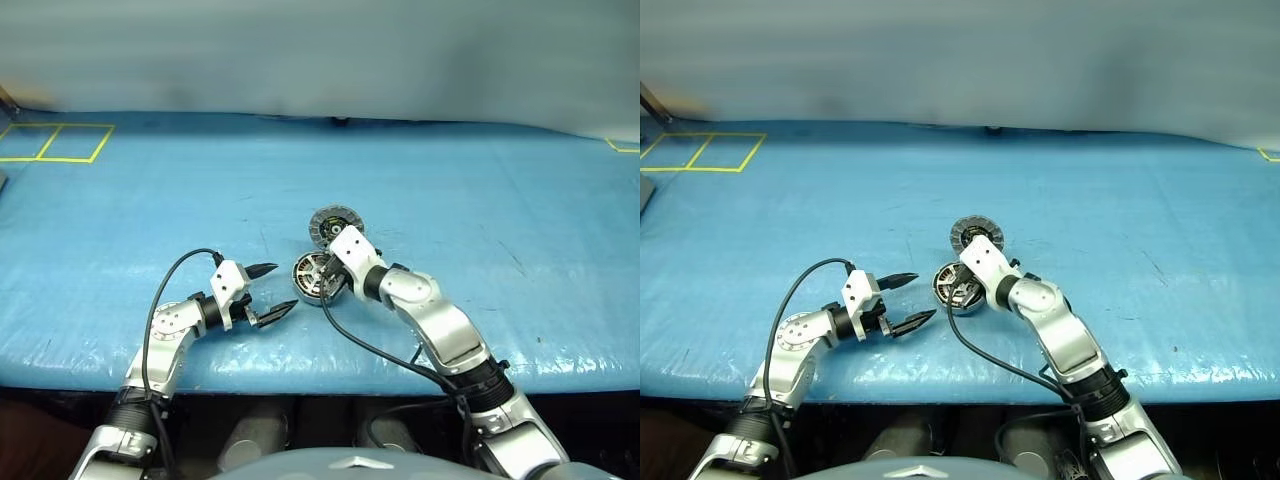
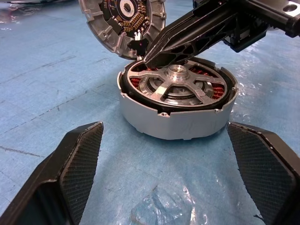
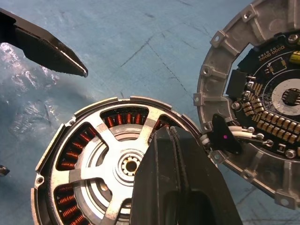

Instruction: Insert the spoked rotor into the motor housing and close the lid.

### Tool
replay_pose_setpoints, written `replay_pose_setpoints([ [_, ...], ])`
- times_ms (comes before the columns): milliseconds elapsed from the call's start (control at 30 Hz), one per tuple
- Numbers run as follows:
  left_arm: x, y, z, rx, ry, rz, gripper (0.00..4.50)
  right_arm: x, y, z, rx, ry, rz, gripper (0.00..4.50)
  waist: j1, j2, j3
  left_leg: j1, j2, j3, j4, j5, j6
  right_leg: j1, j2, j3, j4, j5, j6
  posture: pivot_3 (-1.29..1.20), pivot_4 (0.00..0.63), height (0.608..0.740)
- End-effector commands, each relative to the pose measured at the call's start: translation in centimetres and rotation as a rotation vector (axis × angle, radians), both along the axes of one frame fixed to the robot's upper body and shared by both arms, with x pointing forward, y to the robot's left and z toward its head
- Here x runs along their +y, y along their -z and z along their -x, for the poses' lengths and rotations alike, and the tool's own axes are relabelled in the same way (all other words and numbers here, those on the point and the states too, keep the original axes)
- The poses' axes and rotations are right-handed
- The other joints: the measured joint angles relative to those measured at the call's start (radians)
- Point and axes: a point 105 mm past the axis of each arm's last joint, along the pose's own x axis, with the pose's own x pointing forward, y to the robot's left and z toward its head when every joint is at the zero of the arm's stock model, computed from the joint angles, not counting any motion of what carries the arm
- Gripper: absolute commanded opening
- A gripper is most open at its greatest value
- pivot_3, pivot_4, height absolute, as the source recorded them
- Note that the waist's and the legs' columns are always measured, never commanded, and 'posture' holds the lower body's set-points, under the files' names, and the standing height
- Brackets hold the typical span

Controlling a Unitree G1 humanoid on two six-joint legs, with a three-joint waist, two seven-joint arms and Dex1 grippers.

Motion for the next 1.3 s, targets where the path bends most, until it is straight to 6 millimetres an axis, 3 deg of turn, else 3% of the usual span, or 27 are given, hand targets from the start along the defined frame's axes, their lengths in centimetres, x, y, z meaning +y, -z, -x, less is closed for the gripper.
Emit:
replay_pose_setpoints([
  [33, 0.0, -0.9, -0.1, -0.040, 0.004, 0.010, 4.50, 0.7, -1.2, 0.1, -0.013, -0.021, -0.065, 0.02, -0.003, 0.000, 0.000, 0.000, 0.000, 0.000, 0.000, 0.000, 0.000, 0.000, 0.000, 0.000, 0.000, 0.000, 0.000, 0.00, 0.150, 0.740],
  [300, 0.0, -0.9, -0.1, -0.043, 0.003, 0.009, 4.50, 1.5, -1.8, -0.1, -0.032, -0.052, -0.065, 0.02, -0.010, 0.000, 0.000, -0.001, 0.000, 0.000, -0.002, 0.000, 0.000, -0.002, 0.000, 0.000, -0.001, 0.000, 0.000, 0.00, 0.150, 0.740],
  [567, 0.1, -0.9, -0.1, -0.049, -0.001, 0.007, 4.50, 1.3, 0.2, -0.2, 0.019, -0.054, 0.000, 0.02, -0.016, 0.000, 0.000, -0.001, 0.000, 0.000, -0.002, 0.000, 0.000, -0.001, 0.000, 0.000, -0.001, 0.000, 0.000, 0.00, 0.150, 0.740],
  [800, 0.1, -0.9, -0.1, -0.049, 0.003, 0.006, 4.50, 1.5, -5.4, 1.3, -0.095, -0.126, -0.274, 0.02, -0.018, 0.001, 0.001, -0.001, 0.000, 0.000, -0.002, 0.000, 0.000, -0.002, 0.000, 0.000, -0.001, 0.000, 0.000, 0.00, 0.150, 0.740],
  [900, 0.0, -0.9, -0.1, -0.048, 0.005, 0.007, 4.50, -0.3, -5.6, 1.7, -0.104, -0.083, -0.257, 0.02, -0.018, 0.001, 0.001, -0.001, 0.000, 0.000, -0.002, 0.000, 0.000, -0.002, -0.001, 0.000, -0.001, 0.000, 0.000, 0.00, 0.150, 0.740],
  [1067, 0.2, -0.8, 0.1, -0.044, 0.003, 0.005, 4.50, -5.9, -3.0, 1.7, -0.049, 0.086, -0.059, 0.02, -0.007, 0.000, 0.001, -0.002, -0.001, 0.000, -0.002, 0.000, 0.000, -0.002, -0.001, 0.000, -0.001, 0.000, 0.000, 0.00, 0.150, 0.740],
  [1167, 0.2, -0.8, 0.1, -0.042, 0.002, 0.004, 4.50, -7.5, -2.6, 1.5, -0.036, 0.137, -0.029, 0.02, -0.008, 0.001, 0.001, -0.002, -0.001, 0.000, -0.002, 0.000, 0.000, -0.002, -0.001, 0.000, -0.001, 0.000, 0.000, 0.00, 0.150, 0.740],
  [1300, 0.2, -0.8, 0.0, -0.044, 0.002, 0.001, 4.50, -10.6, -2.9, -2.0, -0.111, 0.337, 0.028, 0.02, -0.019, 0.001, 0.001, -0.001, 0.000, 0.000, -0.002, 0.000, 0.000, -0.002, -0.001, 0.000, 0.000, -0.001, -0.001, 0.00, 0.150, 0.740],
])
